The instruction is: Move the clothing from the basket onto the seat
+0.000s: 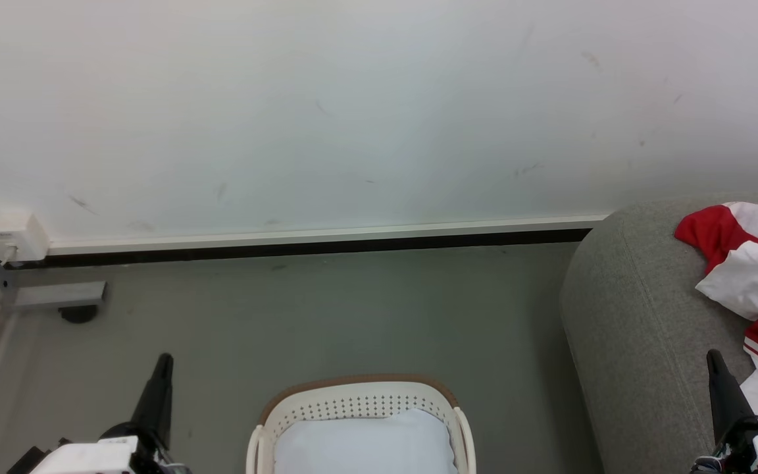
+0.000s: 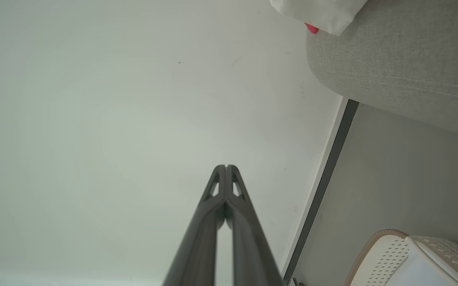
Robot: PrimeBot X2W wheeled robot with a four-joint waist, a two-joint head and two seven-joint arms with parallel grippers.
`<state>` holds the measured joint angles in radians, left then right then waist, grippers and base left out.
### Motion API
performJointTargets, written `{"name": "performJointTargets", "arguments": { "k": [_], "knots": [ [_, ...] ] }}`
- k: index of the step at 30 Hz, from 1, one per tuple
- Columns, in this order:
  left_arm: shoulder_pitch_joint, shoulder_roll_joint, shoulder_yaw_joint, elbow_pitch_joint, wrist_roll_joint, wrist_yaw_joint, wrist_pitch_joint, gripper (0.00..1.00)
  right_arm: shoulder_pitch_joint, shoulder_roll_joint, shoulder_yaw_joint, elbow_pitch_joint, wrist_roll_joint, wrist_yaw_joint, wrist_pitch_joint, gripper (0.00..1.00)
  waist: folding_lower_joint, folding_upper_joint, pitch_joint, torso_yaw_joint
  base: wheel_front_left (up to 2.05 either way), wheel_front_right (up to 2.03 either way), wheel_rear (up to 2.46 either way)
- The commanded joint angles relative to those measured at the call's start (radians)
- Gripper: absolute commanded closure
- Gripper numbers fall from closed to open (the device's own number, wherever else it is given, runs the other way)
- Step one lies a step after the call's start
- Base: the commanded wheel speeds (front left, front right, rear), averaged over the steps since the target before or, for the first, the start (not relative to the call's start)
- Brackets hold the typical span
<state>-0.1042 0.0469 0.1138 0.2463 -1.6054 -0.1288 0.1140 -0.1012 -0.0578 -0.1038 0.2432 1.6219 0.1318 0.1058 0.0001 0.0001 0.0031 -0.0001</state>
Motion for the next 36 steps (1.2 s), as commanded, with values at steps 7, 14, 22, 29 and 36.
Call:
{"name": "performJointTargets", "arguments": {
  "k": [7, 14, 22, 29, 36],
  "knots": [
    [-0.008, 0.006, 0.003, -0.003, -0.014, -0.004, 0.004, 1.0, -0.012, 0.001, -0.004, 0.002, -0.003, -0.002, 0.005, 1.0, -0.0001, -0.0001, 0.0, 0.0, 0.0, 0.0, 0.0],
    [-0.008, 0.006, 0.003, -0.003, -0.014, -0.004, 0.004, 1.0, -0.012, 0.002, -0.005, 0.002, -0.004, -0.002, 0.004, 1.0, -0.0001, -0.0001, 0.0, 0.0, 0.0, 0.0, 0.0],
    [-0.008, 0.006, 0.002, -0.003, -0.014, -0.004, 0.004, 1.0, -0.012, 0.003, -0.006, 0.002, -0.005, -0.002, 0.006, 1.0, -0.0001, -0.0001, 0.0, 0.0, 0.0, 0.0, 0.0],
    [-0.008, 0.006, 0.002, -0.003, -0.014, -0.004, 0.004, 1.0, -0.013, 0.003, -0.007, 0.002, -0.006, -0.002, 0.007, 1.0, -0.0001, -0.0001, 0.0, 0.0, 0.0, 0.0, 0.0],
    [-0.008, 0.006, 0.002, -0.003, -0.014, -0.004, 0.004, 1.0, -0.013, 0.003, -0.008, 0.003, -0.007, -0.002, 0.007, 1.0, -0.0001, -0.0001, 0.0, 0.0, 0.0, 0.0, 0.0]
  ]
}}
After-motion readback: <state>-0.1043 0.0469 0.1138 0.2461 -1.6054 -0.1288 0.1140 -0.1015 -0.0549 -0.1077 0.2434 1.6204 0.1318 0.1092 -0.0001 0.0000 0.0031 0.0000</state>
